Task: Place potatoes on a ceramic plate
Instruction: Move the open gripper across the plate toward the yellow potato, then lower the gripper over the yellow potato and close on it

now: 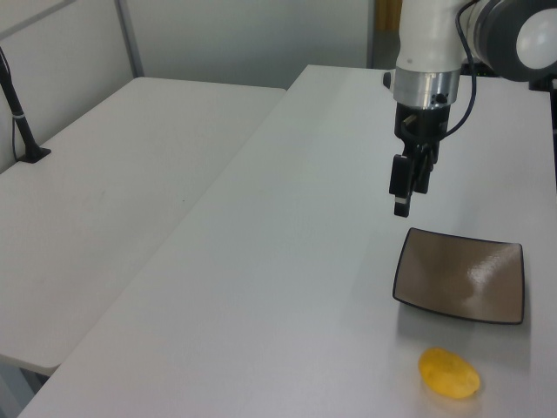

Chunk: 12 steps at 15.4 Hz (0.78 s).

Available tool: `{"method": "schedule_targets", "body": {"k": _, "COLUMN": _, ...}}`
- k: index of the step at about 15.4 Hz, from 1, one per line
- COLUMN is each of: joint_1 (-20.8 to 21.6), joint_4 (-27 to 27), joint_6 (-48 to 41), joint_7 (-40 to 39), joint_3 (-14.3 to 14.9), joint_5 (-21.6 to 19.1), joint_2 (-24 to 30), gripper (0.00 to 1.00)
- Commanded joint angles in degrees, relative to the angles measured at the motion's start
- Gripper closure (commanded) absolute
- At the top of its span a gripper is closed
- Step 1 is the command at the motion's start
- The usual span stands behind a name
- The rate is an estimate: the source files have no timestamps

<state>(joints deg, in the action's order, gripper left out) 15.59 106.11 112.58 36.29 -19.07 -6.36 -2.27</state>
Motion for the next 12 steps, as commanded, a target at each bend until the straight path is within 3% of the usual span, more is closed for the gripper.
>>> {"method": "schedule_targets", "body": {"k": 1, "joint_1": 0.9, "joint_4": 2.6, "joint_6": 2.3, "joint_7": 7.0, "joint_3": -2.5, "joint_5": -1.3, "joint_2": 0.3, "gripper": 0.00}}
{"method": "schedule_targets", "body": {"k": 7, "joint_1": 3.2, "joint_4": 5.2, "joint_6": 5.9, "joint_7": 14.2, "joint_3": -3.1, "joint_5": -4.0, "joint_2": -0.5, "gripper": 0.00}}
{"method": "schedule_targets", "body": {"k": 12, "joint_1": 4.7, "joint_4": 7.5, "joint_6": 11.9, "joint_7": 20.6, "joint_3": -5.4, "joint_5": -4.0, "joint_2": -3.2, "gripper": 0.00}}
